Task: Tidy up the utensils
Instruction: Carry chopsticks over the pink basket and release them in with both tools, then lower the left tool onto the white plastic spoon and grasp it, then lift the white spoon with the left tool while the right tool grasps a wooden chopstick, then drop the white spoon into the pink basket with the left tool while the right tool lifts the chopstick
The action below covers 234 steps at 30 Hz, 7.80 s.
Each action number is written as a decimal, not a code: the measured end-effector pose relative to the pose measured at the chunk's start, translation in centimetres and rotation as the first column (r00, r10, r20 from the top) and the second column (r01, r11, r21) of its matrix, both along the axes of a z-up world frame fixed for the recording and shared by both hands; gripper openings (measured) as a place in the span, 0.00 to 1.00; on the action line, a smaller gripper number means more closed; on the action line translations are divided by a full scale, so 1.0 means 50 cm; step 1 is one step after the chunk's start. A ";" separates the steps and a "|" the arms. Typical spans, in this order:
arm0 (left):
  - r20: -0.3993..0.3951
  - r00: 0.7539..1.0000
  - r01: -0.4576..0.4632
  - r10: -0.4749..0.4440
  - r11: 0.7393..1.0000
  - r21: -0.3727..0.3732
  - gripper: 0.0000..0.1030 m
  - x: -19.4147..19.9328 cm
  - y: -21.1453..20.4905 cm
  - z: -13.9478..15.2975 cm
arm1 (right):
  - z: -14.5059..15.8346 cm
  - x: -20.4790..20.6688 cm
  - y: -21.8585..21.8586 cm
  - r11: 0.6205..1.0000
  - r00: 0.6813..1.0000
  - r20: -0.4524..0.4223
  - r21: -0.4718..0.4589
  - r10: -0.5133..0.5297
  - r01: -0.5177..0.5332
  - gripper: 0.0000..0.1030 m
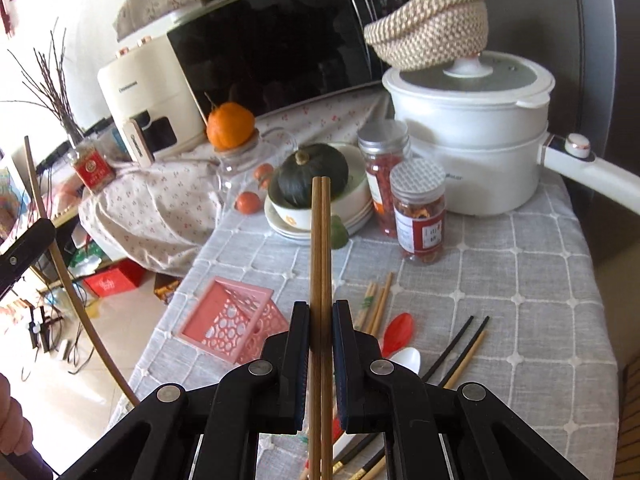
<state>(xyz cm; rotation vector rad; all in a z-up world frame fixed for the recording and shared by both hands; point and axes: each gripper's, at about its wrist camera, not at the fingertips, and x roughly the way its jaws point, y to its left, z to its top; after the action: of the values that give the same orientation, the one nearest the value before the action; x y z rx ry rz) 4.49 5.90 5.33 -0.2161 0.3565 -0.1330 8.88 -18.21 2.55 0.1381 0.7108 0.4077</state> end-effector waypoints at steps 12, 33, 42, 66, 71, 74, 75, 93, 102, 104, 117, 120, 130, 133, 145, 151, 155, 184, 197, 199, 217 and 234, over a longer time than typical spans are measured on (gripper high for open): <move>0.092 0.996 0.006 -0.010 0.999 0.038 0.06 0.053 -0.042 0.012 | 0.052 -0.040 -0.027 0.996 0.977 0.213 0.089 0.003 -0.023 0.08; 0.058 0.998 0.006 -0.011 0.997 0.078 0.06 0.212 -0.018 -0.109 | 0.035 0.095 0.116 0.957 0.935 0.348 0.244 0.068 -0.161 0.08; -0.047 0.998 0.052 -0.051 0.999 0.009 0.25 0.231 0.005 -0.131 | 0.026 0.126 0.148 0.957 0.914 0.401 0.237 0.058 -0.165 0.08; -0.344 0.934 -0.068 0.098 0.993 0.100 0.70 0.152 0.047 -0.158 | -0.064 0.133 0.177 0.975 0.944 0.326 0.194 0.045 -0.113 0.12; -0.402 0.911 -0.052 0.095 0.992 0.117 0.78 0.127 0.025 -0.154 | -0.030 0.092 0.151 0.975 0.960 0.267 0.180 0.082 -0.133 0.33; -0.449 0.890 -0.031 0.083 0.992 0.122 0.81 0.112 0.001 -0.159 | -0.016 0.062 0.112 0.983 0.979 0.198 0.167 0.047 -0.081 0.42; -0.466 0.881 -0.024 0.079 0.992 0.123 0.81 0.106 -0.008 -0.162 | -0.013 0.052 0.098 0.985 0.985 0.169 0.162 0.033 -0.061 0.44; -0.692 0.711 0.294 -0.123 0.946 0.135 0.81 0.093 -0.244 -0.201 | -0.085 -0.092 -0.137 0.977 0.960 -0.190 -0.090 -0.207 0.193 0.84; -0.790 0.594 0.386 -0.152 0.915 0.114 0.36 0.229 -0.345 -0.291 | -0.141 -0.077 -0.234 0.966 0.928 -0.275 -0.130 -0.250 0.222 0.84; -0.803 0.573 0.393 -0.162 0.914 0.096 0.36 0.261 -0.356 -0.312 | -0.147 -0.074 -0.244 0.969 0.930 -0.279 -0.130 -0.241 0.212 0.84; -0.830 0.531 0.418 -0.170 0.905 0.082 0.36 0.359 -0.411 -0.371 | -0.190 -0.052 -0.275 0.973 0.909 -0.347 -0.088 -0.231 0.214 0.84; -0.840 0.514 0.425 -0.172 0.902 0.075 0.36 0.373 -0.421 -0.384 | -0.194 -0.049 -0.277 0.973 0.907 -0.352 -0.083 -0.233 0.217 0.84; -0.858 0.502 0.431 -0.110 0.892 0.137 0.36 0.405 -0.454 -0.411 | -0.201 -0.044 -0.283 0.972 0.901 -0.365 -0.070 -0.234 0.224 0.84; -0.866 0.489 0.420 -0.100 0.898 0.134 0.36 0.415 -0.452 -0.424 | -0.202 -0.043 -0.283 0.971 0.900 -0.365 -0.071 -0.237 0.227 0.84; -0.794 0.593 0.377 -0.135 0.918 0.126 0.35 0.393 -0.398 -0.376 | -0.198 -0.043 -0.278 0.971 0.901 -0.362 -0.072 -0.239 0.229 0.84; -0.624 0.755 0.339 -0.199 0.934 0.113 0.35 0.306 -0.348 -0.242 | -0.185 -0.036 -0.273 0.965 0.899 -0.353 -0.058 -0.259 0.256 0.84; -0.501 0.839 0.284 -0.214 0.956 0.068 0.35 0.227 -0.278 -0.163 | -0.183 -0.027 -0.262 0.962 0.894 -0.357 -0.063 -0.270 0.265 0.84; -0.324 0.936 0.102 -0.139 0.986 -0.130 0.35 0.090 -0.013 -0.123 | -0.325 0.181 -0.109 0.956 0.833 -0.474 -0.203 -0.284 0.210 0.22; -0.313 0.942 0.092 -0.122 0.990 -0.109 0.35 0.083 -0.018 -0.122 | -0.329 0.220 -0.047 0.896 0.800 -0.482 -0.418 -0.356 0.147 0.14; -0.300 0.947 0.086 -0.116 0.990 -0.109 0.35 0.081 -0.016 -0.119 | -0.328 0.227 -0.033 0.890 0.805 -0.476 -0.435 -0.355 0.136 0.13; 0.025 0.996 -0.089 0.090 0.996 -0.031 0.35 0.091 -0.010 -0.047 | -0.134 0.078 -0.107 0.970 0.950 -0.204 -0.107 -0.237 0.219 0.04; 0.076 0.986 -0.152 0.150 0.988 0.023 0.35 0.188 -0.066 -0.136 | -0.052 0.023 -0.127 0.982 0.982 0.031 0.017 -0.188 0.188 0.04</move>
<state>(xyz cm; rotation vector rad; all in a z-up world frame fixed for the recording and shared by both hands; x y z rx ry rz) 13.90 2.60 -1.45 -0.2084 0.2673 0.0139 10.03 -24.57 -0.06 0.2100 0.6569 0.2336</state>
